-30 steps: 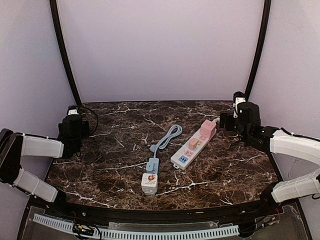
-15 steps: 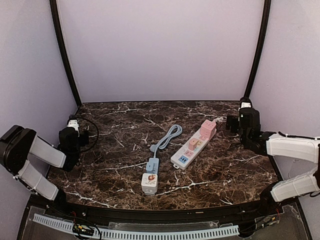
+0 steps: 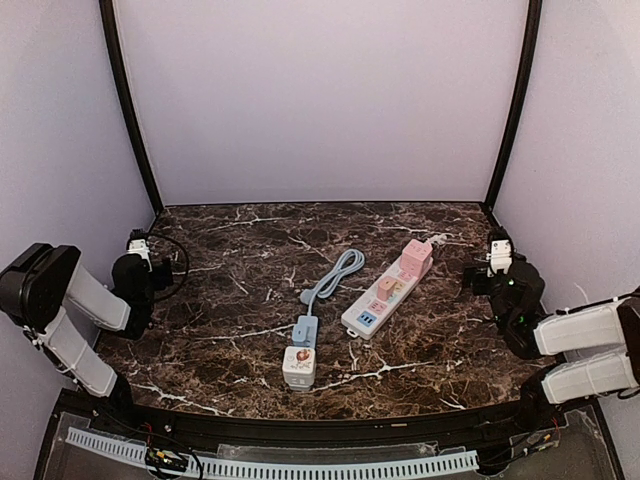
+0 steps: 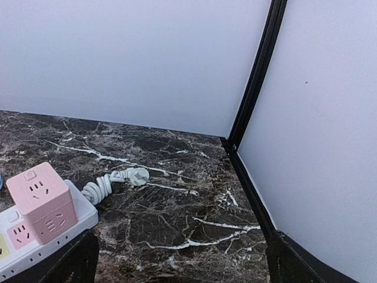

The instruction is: Insert the plug

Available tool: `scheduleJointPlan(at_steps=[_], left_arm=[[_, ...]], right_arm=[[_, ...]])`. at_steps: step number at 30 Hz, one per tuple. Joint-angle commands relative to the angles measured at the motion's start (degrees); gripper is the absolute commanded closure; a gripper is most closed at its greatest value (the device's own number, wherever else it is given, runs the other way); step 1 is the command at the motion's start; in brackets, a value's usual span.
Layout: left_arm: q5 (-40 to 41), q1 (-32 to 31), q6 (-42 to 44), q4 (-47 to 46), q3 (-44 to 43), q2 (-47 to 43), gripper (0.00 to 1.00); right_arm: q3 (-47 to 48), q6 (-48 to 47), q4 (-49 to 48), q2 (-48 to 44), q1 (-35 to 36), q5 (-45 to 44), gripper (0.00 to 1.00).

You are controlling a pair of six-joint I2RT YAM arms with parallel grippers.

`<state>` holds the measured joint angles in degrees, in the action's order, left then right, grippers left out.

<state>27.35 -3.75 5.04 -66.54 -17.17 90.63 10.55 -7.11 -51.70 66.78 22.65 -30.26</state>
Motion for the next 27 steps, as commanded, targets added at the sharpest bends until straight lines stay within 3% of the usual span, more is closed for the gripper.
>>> scheduleJointPlan(at_steps=[1, 10, 23, 27], left_arm=[[-1.05, 0.20, -1.72, -0.32, -0.62, -0.10, 0.01], [-1.03, 0.23, -1.51, -1.14, -0.45, 0.16, 0.01], [-1.04, 0.22, -1.53, -1.06, -0.50, 0.17, 0.01], [-1.04, 0.20, -1.46, -1.10, -0.49, 0.17, 0.01]], right_arm=[[-4.46, -3.71, -19.83, 4.02, -3.74, 9.60, 0.01], [-6.77, 0.32, -32.61, 12.39, -10.00, 16.96, 0.02], [-3.54, 6.70, -35.76, 22.04, -20.21, 33.98, 0.01], [0.08, 7.11, -28.11, 21.59, -20.95, 32.87, 0.01]])
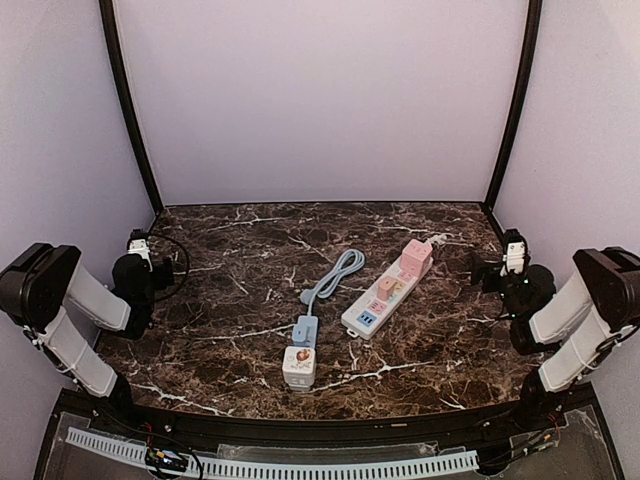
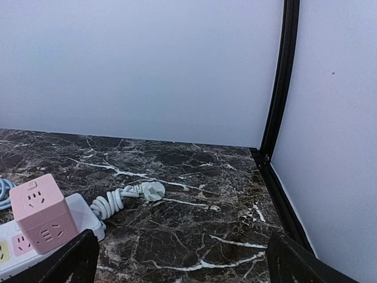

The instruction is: Insert the plug

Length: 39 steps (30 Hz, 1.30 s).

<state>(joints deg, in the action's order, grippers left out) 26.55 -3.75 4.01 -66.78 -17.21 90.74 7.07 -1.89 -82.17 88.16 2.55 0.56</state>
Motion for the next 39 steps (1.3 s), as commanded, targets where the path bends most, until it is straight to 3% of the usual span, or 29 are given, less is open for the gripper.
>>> scheduleJointPlan(at_steps=[1, 3, 39], left_arm=[[-0.23, 0.18, -0.46, -0.83, -0.45, 0.05, 0.01], [-0.19, 0.15, -0.48, -0.83, -0.45, 0.05, 0.01], [-0.13, 0.15, -0.47, -0.89, -0.45, 0.05, 0.01]], right_arm=[[4.10, 1.89, 3.33, 0.34, -0.87, 1.81, 0.01], [5.90, 3.41, 7.25, 0.14, -0.96, 0.30, 0.02], [6.20, 3.14, 7.30, 0.32, -0.84, 0.32, 0.02]])
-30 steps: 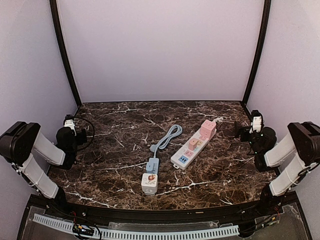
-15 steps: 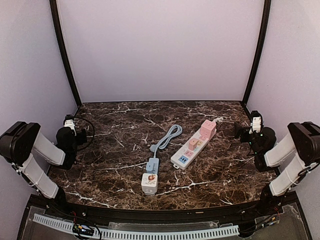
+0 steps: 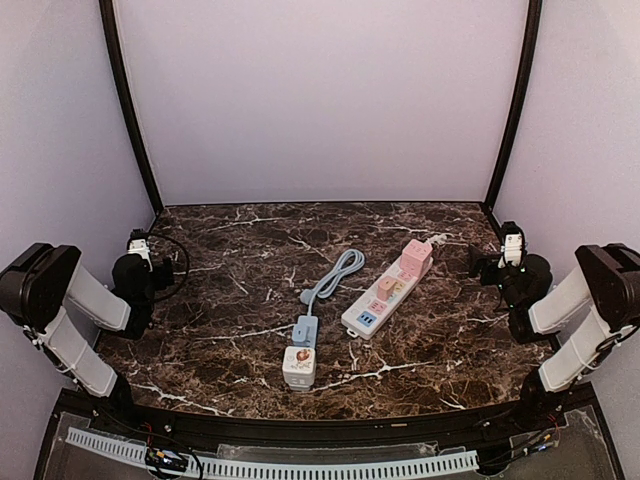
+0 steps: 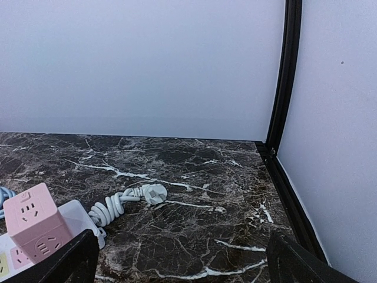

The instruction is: Insert the plug

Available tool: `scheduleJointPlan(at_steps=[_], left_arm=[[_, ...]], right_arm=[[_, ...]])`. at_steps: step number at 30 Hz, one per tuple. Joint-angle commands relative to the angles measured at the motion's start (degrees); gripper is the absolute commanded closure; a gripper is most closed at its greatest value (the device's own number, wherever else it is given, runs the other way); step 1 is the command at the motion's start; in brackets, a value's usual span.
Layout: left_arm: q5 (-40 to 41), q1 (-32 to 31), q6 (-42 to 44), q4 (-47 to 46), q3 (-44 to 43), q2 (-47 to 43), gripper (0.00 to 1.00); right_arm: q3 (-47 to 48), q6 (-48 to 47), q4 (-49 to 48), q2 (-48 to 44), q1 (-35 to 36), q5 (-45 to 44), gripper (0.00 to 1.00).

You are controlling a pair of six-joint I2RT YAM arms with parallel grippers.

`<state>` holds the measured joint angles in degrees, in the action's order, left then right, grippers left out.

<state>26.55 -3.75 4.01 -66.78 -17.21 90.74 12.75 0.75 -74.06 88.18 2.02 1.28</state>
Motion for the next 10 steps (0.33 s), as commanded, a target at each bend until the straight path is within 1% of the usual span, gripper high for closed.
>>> scheduleJointPlan(at_steps=[1, 5, 10], left_arm=[[-0.16, 0.19, -0.47, -0.89, -0.45, 0.05, 0.01], [-0.18, 0.15, -0.47, -0.89, -0.45, 0.06, 0.01], [-0.18, 0.17, -0.47, -0.89, -0.45, 0.05, 0.01]], right_arm=[[0.52, 0.48, -0.82, 0.32, -0.32, -0.40, 0.01], [0.83, 0.04, -0.15, 0.41, -0.31, 1.23, 0.01], [0.74, 0.04, -0.24, 0.33, -0.28, 1.19, 0.02]])
